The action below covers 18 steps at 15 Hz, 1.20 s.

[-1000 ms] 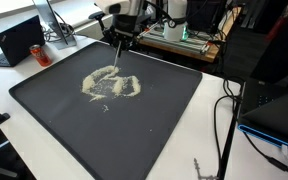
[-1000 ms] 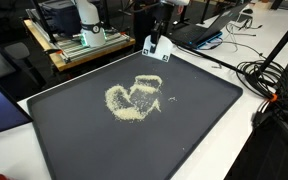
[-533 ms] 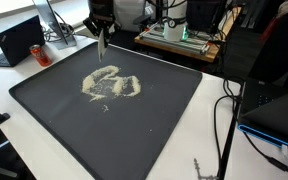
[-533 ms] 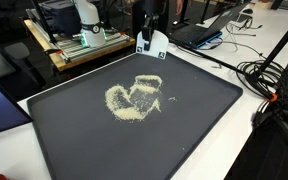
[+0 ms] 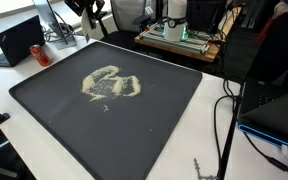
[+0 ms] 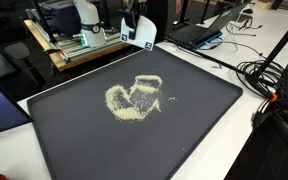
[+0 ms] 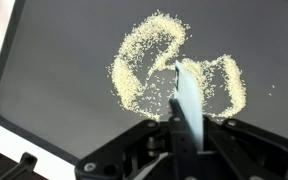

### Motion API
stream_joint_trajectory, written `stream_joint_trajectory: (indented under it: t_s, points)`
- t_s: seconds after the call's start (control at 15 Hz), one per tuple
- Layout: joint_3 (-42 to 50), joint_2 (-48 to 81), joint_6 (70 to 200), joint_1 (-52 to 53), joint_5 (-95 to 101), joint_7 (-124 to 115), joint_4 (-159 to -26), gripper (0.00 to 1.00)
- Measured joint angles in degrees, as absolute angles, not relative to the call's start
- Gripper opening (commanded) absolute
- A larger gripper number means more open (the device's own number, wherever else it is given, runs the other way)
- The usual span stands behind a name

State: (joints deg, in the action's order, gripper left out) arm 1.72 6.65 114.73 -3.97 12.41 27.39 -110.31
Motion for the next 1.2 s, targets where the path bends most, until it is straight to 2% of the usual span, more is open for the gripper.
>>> stream_joint_trajectory:
  t_s: [0.27, 0.8, 1.2]
  points:
    - [3.1, 7.4, 109.2, -4.8, 12.3, 28.3, -106.2, 0.04]
    - [3.1, 7.8, 109.0, -5.0, 12.0, 28.4, -106.1, 0.01]
    - [4.1, 10.8, 104.1, -9.4, -0.4, 42.0, -103.0, 0.01]
